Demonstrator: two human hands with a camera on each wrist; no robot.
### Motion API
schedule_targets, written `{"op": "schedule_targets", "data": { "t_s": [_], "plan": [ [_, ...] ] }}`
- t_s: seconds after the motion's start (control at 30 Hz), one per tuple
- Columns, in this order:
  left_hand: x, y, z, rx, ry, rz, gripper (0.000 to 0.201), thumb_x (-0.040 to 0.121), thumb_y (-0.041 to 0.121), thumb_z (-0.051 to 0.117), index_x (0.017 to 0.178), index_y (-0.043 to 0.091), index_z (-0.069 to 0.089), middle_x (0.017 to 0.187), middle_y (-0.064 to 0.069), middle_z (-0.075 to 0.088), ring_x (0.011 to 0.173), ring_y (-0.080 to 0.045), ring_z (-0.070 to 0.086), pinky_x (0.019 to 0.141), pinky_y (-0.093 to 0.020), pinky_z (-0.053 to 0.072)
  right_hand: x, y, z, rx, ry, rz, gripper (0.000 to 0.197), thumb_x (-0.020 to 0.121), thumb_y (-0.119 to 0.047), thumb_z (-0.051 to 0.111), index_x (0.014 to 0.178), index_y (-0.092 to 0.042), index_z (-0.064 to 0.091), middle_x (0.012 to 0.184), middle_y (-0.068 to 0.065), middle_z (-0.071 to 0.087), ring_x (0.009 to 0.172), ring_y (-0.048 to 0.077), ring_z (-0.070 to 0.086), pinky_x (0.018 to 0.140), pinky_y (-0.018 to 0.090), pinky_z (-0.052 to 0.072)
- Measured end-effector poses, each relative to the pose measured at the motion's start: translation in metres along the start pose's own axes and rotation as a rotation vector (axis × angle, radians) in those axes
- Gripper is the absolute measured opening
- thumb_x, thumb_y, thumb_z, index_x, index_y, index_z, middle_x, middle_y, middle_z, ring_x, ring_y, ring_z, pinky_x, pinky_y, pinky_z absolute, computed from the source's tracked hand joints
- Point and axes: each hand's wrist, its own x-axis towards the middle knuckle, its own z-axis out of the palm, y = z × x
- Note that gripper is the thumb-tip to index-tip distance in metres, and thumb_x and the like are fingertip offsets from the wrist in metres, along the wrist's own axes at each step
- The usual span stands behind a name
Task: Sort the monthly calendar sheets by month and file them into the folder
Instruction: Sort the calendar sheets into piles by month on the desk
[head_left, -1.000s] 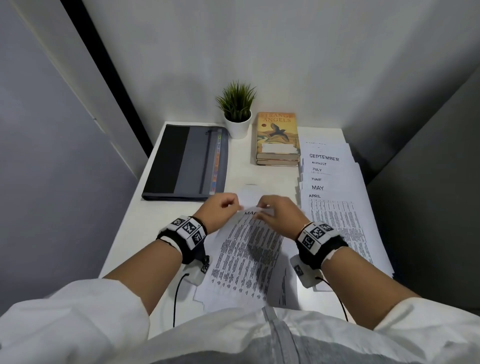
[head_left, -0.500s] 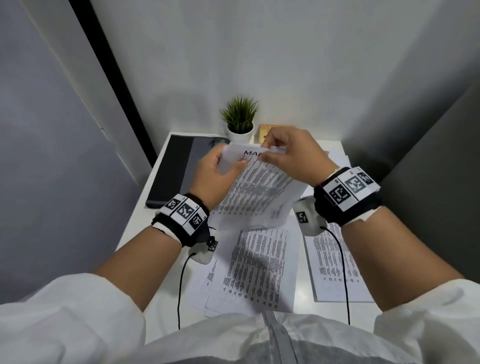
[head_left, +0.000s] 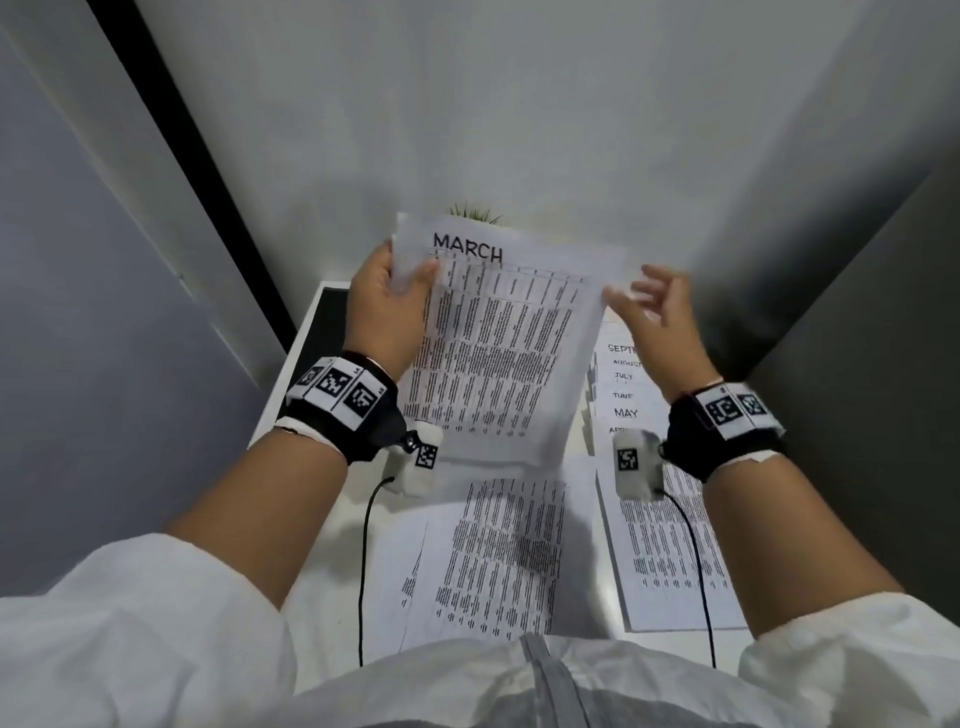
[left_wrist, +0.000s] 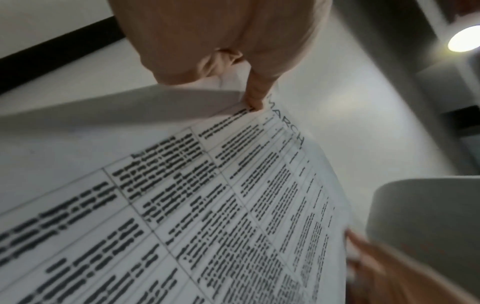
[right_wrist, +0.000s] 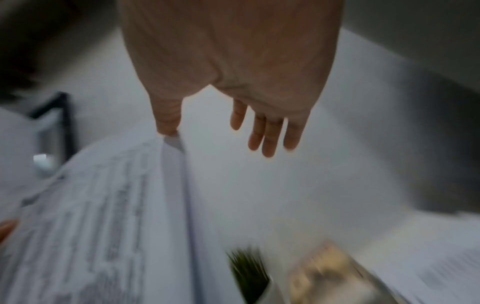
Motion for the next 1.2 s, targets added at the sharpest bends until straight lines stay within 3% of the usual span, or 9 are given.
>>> {"op": "schedule_targets", "data": {
  "t_s": [0.13, 0.27, 0.4, 0.53, 0.7, 0.83, 0.9, 1.03, 1.2],
  "plan": [
    [0.006, -0.024, -0.003, 0.03, 0.089, -0.053, 0.014, 0.091, 0.018, 0.063, 0.092, 0.032, 0.067, 0.093, 0.012, 0.075, 0.088, -0.006, 0.071, 0.072, -0.021, 0.056, -0.027, 0.076, 0.008, 0.128, -0.461, 0.476, 0.034, 0.077, -0.033, 0.067, 0.109, -0.023, 0.06, 0.106, -0.001, 0.068, 0.107, 0.02, 0.061, 0.1, 0.043, 0.045],
    [0.005, -0.047, -0.004, 0.046, 0.127, -0.137, 0.013, 0.093, 0.017, 0.062, 0.101, 0.027, 0.065, 0.102, 0.006, 0.073, 0.095, -0.009, 0.07, 0.083, -0.03, 0.056, -0.053, 0.103, 0.024, 0.184, -0.55, 0.605, 0.023, 0.089, -0.004, 0.052, 0.107, -0.004, 0.067, 0.108, 0.013, 0.07, 0.097, 0.027, 0.064, 0.09, 0.041, 0.052],
    [0.003, -0.059, -0.003, 0.098, 0.15, -0.147, 0.01, 0.094, 0.019, 0.061, 0.102, 0.024, 0.065, 0.094, 0.015, 0.071, 0.086, 0.004, 0.068, 0.066, -0.009, 0.05, -0.068, 0.108, 0.029, 0.162, -0.653, 0.708, 0.035, 0.087, 0.006, 0.043, 0.114, -0.001, 0.064, 0.113, 0.014, 0.069, 0.101, 0.029, 0.066, 0.089, 0.043, 0.054],
    [0.004, -0.069, -0.005, 0.12, 0.18, -0.179, 0.014, 0.094, 0.024, 0.06, 0.107, 0.02, 0.064, 0.1, 0.01, 0.071, 0.09, -0.002, 0.068, 0.078, -0.023, 0.055, -0.082, 0.126, 0.03, 0.089, -0.66, 0.787, 0.034, 0.084, 0.008, 0.051, 0.118, 0.006, 0.059, 0.114, 0.022, 0.066, 0.109, 0.041, 0.061, 0.093, 0.049, 0.052],
    [0.004, -0.076, -0.006, 0.164, 0.188, -0.192, 0.004, 0.093, 0.029, 0.06, 0.096, 0.028, 0.062, 0.096, 0.011, 0.071, 0.089, -0.004, 0.069, 0.084, -0.035, 0.057, -0.099, 0.138, 0.035, 0.123, -0.62, 0.812, 0.025, 0.089, 0.002, 0.053, 0.11, -0.001, 0.066, 0.108, 0.017, 0.07, 0.097, 0.033, 0.064, 0.089, 0.045, 0.055],
    [0.004, -0.079, -0.009, 0.153, 0.181, -0.196, 0.009, 0.092, 0.031, 0.059, 0.099, 0.029, 0.064, 0.095, 0.011, 0.073, 0.087, -0.004, 0.07, 0.079, -0.031, 0.058, -0.101, 0.137, 0.032, 0.315, -0.599, 0.926, 0.012, 0.065, 0.003, 0.045, 0.075, -0.003, 0.046, 0.092, 0.018, 0.049, 0.077, 0.032, 0.049, 0.081, 0.048, 0.054],
    [0.002, -0.081, -0.01, 0.129, 0.179, -0.191, 0.012, 0.091, 0.03, 0.059, 0.101, 0.029, 0.065, 0.092, 0.017, 0.073, 0.085, -0.001, 0.069, 0.069, -0.019, 0.056, -0.101, 0.134, 0.031, 0.344, -0.592, 0.93, 0.01, 0.07, 0.002, 0.048, 0.078, -0.004, 0.048, 0.092, 0.017, 0.052, 0.077, 0.03, 0.052, 0.083, 0.047, 0.054],
    [-0.004, -0.084, -0.01, 0.112, 0.2, -0.218, 0.02, 0.094, 0.028, 0.058, 0.112, 0.025, 0.065, 0.093, 0.021, 0.072, 0.086, 0.003, 0.069, 0.063, -0.009, 0.052, -0.102, 0.138, 0.033, 0.002, -0.511, 0.782, 0.032, 0.082, -0.005, 0.069, 0.109, 0.009, 0.061, 0.102, 0.025, 0.065, 0.087, 0.025, 0.062, 0.072, 0.031, 0.057],
    [0.009, -0.049, -0.011, 0.13, 0.303, -0.087, 0.022, 0.094, 0.026, 0.059, 0.114, 0.019, 0.063, 0.101, 0.013, 0.069, 0.093, 0.002, 0.065, 0.085, -0.022, 0.054, -0.112, 0.155, 0.045, -0.36, -0.521, 0.807, 0.02, 0.075, 0.006, 0.068, 0.094, 0.006, 0.061, 0.086, 0.018, 0.064, 0.077, 0.028, 0.066, 0.077, 0.041, 0.059]
  ]
}}
